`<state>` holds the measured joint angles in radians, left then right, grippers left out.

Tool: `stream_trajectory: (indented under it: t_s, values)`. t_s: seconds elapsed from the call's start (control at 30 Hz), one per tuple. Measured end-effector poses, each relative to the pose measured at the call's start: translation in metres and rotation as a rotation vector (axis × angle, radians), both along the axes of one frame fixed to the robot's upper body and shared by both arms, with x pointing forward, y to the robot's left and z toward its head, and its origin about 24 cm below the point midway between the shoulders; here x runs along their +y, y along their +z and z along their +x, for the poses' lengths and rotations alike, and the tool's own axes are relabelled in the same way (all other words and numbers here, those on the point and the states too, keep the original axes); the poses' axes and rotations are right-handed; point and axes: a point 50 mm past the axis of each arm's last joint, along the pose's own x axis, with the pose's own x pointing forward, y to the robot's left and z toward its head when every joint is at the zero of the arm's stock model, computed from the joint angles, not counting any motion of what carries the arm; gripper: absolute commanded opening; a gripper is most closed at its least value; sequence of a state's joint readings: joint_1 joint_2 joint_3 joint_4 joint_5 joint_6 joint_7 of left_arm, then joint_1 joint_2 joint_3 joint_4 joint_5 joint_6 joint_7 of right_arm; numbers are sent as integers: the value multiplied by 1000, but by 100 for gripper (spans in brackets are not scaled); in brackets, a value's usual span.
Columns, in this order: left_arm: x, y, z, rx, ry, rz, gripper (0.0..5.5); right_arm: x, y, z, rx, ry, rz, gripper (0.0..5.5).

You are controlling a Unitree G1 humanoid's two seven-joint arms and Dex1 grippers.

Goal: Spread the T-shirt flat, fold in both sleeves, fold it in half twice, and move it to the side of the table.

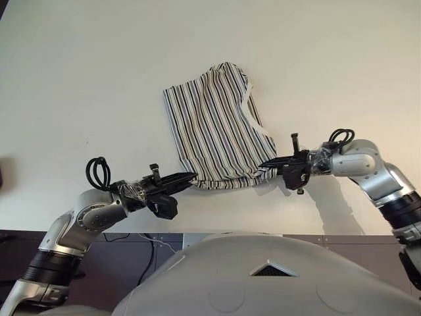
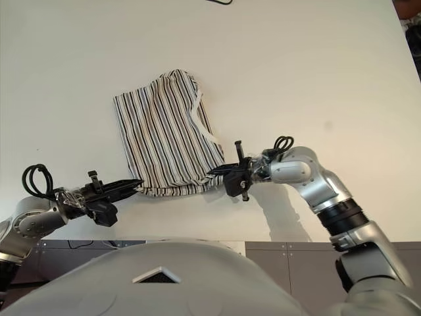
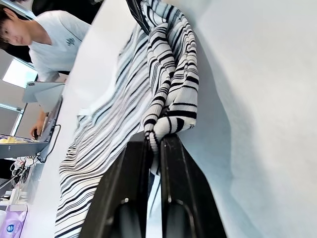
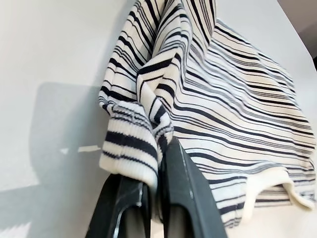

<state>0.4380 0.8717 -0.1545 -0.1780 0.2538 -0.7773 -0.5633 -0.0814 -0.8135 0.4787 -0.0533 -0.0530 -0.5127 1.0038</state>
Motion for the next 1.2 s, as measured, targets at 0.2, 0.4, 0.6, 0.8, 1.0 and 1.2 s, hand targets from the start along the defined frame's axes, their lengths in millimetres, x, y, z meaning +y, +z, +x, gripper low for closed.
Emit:
stream_trajectory:
  t_s: [0.2, 0.4, 0.6, 0.8, 1.0, 1.2]
  values:
    - [-10, 33, -16, 65, 26, -130, 12, -19, 57, -12, 114, -47, 39, 10]
    - [-16, 57, -29, 180, 109, -246, 12, -25, 99, -27, 299, -72, 27, 10]
    - [-10, 55, 0, 268, 275, -346, 12, -18, 118, 25, 285, -126, 13, 10]
    - [-13, 39, 51, 383, 427, -408, 12, -7, 76, 101, 507, -270, 30, 10]
    - [-10, 28, 102, 490, 587, -459, 12, 6, 40, 141, 573, -386, 7, 10]
    - [-15, -2, 120, 614, 663, -426, 59, 2, 6, 145, 598, -481, -61, 43]
